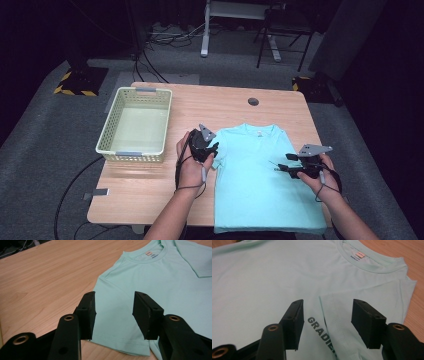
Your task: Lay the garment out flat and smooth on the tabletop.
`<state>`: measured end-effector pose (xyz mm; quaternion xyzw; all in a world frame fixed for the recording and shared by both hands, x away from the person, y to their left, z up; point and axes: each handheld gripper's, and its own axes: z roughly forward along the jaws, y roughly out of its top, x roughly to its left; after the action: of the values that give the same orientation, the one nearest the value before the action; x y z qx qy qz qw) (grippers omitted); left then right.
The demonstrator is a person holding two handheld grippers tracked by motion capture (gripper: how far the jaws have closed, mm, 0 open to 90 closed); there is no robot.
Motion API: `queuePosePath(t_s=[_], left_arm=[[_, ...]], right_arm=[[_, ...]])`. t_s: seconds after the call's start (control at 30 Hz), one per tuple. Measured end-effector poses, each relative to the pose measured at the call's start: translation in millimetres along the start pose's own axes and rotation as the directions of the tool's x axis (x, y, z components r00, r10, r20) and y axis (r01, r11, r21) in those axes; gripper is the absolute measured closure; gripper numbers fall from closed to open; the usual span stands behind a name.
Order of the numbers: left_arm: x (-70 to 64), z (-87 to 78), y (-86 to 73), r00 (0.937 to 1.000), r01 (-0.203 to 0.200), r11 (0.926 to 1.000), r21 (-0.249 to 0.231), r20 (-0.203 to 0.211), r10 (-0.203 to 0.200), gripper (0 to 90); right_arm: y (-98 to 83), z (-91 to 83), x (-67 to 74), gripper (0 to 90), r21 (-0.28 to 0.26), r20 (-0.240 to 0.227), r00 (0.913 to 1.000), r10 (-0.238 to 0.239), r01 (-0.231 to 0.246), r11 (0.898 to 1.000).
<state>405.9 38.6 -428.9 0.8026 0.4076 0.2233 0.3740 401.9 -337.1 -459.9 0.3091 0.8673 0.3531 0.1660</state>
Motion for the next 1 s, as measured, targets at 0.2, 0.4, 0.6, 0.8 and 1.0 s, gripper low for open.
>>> queuePosePath(t_s=[0.2, 0.4, 0.6, 0.8, 1.0], left_arm=[[-0.8, -0.4, -4.1, 1.0, 0.002, 1.0, -0.002, 0.009, -0.002, 53.4], [-2.7, 0.4, -8.7, 0.9995, 0.0, 1.0, 0.007, 0.032, 0.0, 52.0], [-3.1, 0.0, -12.8, 0.9978, 0.006, 0.9999, 0.009, 0.067, -0.006, 49.0], [-3.1, 0.4, -15.0, 0.9949, -0.005, 0.9999, 0.011, 0.1, 0.004, 44.6], [-5.5, 1.7, -15.8, 0.9937, -0.009, 0.9998, 0.015, 0.112, 0.007, 43.8]], right_arm=[[6.1, 15.0, -6.3, 46.4, 0.015, -0.015, 0.9999, -0.001, 0.001, 1.0], [6.6, 29.3, -10.7, 48.3, 0.041, -0.033, 0.9994, 0.009, -0.008, 0.999], [3.4, 41.3, -17.6, 53.2, 0.072, -0.05, 0.9983, 0.028, -0.025, 0.997], [1.9, 43.3, -21.4, 70.2, 0.08, -0.054, 0.998, 0.034, -0.029, 0.996], [2.9, 42.0, -23.2, 87.4, 0.084, -0.03, 0.9995, 0.011, -0.009, 0.996]])
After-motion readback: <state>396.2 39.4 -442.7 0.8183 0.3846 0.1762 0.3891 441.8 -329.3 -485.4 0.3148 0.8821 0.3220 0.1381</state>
